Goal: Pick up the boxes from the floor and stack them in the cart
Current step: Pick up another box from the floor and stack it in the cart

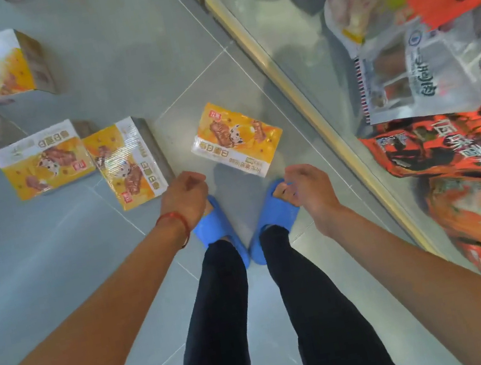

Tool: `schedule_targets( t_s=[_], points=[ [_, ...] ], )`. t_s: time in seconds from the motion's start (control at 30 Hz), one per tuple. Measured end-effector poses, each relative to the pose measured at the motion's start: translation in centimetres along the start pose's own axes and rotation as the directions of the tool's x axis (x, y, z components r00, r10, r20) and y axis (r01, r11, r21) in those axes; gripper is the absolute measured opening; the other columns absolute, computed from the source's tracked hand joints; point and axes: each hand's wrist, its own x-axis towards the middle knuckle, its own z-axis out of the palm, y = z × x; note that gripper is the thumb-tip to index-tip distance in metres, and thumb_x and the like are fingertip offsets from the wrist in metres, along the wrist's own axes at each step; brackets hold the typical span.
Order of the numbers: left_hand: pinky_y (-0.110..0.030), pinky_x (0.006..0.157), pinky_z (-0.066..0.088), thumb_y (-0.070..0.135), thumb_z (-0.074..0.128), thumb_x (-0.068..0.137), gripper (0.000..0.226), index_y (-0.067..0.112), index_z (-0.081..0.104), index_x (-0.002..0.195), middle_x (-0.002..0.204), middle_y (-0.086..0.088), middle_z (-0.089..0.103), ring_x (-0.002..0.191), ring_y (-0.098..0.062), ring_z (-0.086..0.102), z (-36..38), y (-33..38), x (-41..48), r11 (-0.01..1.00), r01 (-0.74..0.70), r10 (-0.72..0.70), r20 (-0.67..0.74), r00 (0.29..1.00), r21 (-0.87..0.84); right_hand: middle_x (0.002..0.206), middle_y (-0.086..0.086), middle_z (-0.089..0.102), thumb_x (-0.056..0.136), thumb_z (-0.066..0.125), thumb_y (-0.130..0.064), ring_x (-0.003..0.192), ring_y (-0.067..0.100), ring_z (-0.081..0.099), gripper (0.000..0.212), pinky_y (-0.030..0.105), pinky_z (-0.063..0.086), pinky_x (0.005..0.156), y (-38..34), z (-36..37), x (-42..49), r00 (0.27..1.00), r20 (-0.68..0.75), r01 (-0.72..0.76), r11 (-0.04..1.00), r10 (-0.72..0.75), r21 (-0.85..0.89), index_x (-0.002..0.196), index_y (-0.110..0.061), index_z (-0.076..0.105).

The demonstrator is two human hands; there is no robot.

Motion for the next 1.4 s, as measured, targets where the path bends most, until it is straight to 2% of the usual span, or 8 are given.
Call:
schedule_targets(
  t_s=[0.1,0.23,0.43,0.57,0.83,1.03,1.2,1.4],
  points=[
    [-0.019,0.081,0.041,0.009,0.053,0.095,0.024,0.013,0.067,0.115,0.115,-0.007,0.063,0.098,-0.023,0.059,2.2,-1.2,5.3,0.998,0.007,-0.008,0.012,1.0,0.061,0.073,0.004,0.057,0.09,0.056,-0.016,0.055,0.018,0.053,0.006,0.028,0.043,0.057,1.7,1.0,5.8,1.0,0.002,-0.022,0.997,0.022,-0.073,0.091,-0.017,0.061],
    [-0.029,0.096,0.045,0.019,0.059,0.094,0.037,0.013,0.059,0.131,0.133,-0.006,0.061,0.113,-0.025,0.058,4.4,-2.4,13.0,0.993,0.023,-0.022,-0.013,1.0,0.113,0.074,-0.001,0.055,0.082,0.057,-0.029,0.071,0.023,0.056,0.004,0.035,0.044,0.068,2.8,2.9,13.0,0.997,-0.04,-0.062,0.995,0.059,-0.074,0.081,-0.025,0.058],
    [-0.041,0.116,0.032,0.058,0.062,0.077,0.09,0.013,0.036,0.151,0.153,-0.011,0.039,0.14,-0.029,0.039,7.0,-2.0,23.1,0.98,-0.086,0.104,-0.092,0.99,0.178,0.126,0.003,0.06,0.102,0.039,-0.059,0.112,0.026,0.058,0.058,0.045,0.047,0.101,3.5,6.5,22.5,0.996,-0.088,0.003,0.994,-0.012,-0.107,0.143,-0.019,0.048],
    [-0.04,0.104,0.047,0.064,0.069,0.069,0.08,0.023,0.053,0.137,0.129,0.002,0.062,0.116,-0.019,0.061,8.3,-1.1,28.6,0.995,-0.043,0.047,0.039,0.998,-0.086,0.132,0.001,0.058,0.101,0.034,-0.069,0.116,0.023,0.061,0.069,0.04,0.048,0.101,2.7,8.3,26.6,0.991,-0.114,-0.063,0.998,0.063,0.006,0.148,-0.019,0.039],
    [-0.036,0.093,0.054,0.069,0.062,0.078,0.054,0.033,0.067,0.119,0.108,0.006,0.074,0.097,-0.012,0.071,9.1,-1.9,31.8,0.977,-0.125,0.143,0.097,0.985,-0.171,0.107,0.002,0.067,0.093,0.048,-0.075,0.088,0.021,0.071,0.061,0.044,0.059,0.089,2.5,9.5,28.4,0.983,-0.122,-0.134,0.989,0.14,0.062,0.125,-0.025,0.032],
    [-0.049,0.099,0.052,0.08,0.069,0.058,0.064,0.04,0.072,0.109,0.108,0.001,0.075,0.102,-0.024,0.071,9.0,-2.5,33.8,0.978,-0.038,0.061,0.105,0.993,-0.206,0.104,0.005,0.068,0.092,0.057,-0.068,0.087,0.024,0.072,0.06,0.041,0.06,0.08,2.0,10.1,27.8,0.975,-0.147,-0.146,0.978,0.168,0.149,0.127,-0.023,0.037],
    [-0.043,0.098,0.048,0.073,0.064,0.075,0.063,0.031,0.065,0.121,0.113,0.003,0.073,0.105,-0.02,0.069,8.2,-2.4,31.8,0.968,0.019,0.018,0.142,0.99,-0.251,0.101,0.007,0.069,0.09,0.067,-0.056,0.081,0.024,0.074,0.056,0.038,0.06,0.066,1.3,10.2,26.1,0.981,-0.13,-0.112,0.965,0.146,0.239,0.127,-0.026,0.038],
    [-0.045,0.093,0.054,0.065,0.065,0.081,0.055,0.028,0.055,0.12,0.109,0.001,0.071,0.098,-0.021,0.072,3.8,-2.5,24.4,0.928,0.036,-0.019,0.048,0.999,-0.37,0.109,0.011,0.072,0.073,0.075,-0.052,0.09,0.032,0.077,0.055,0.054,0.063,0.081,0.3,10.7,18.0,0.991,-0.088,-0.071,0.942,0.105,0.327,0.112,-0.039,0.039]
  ],
)
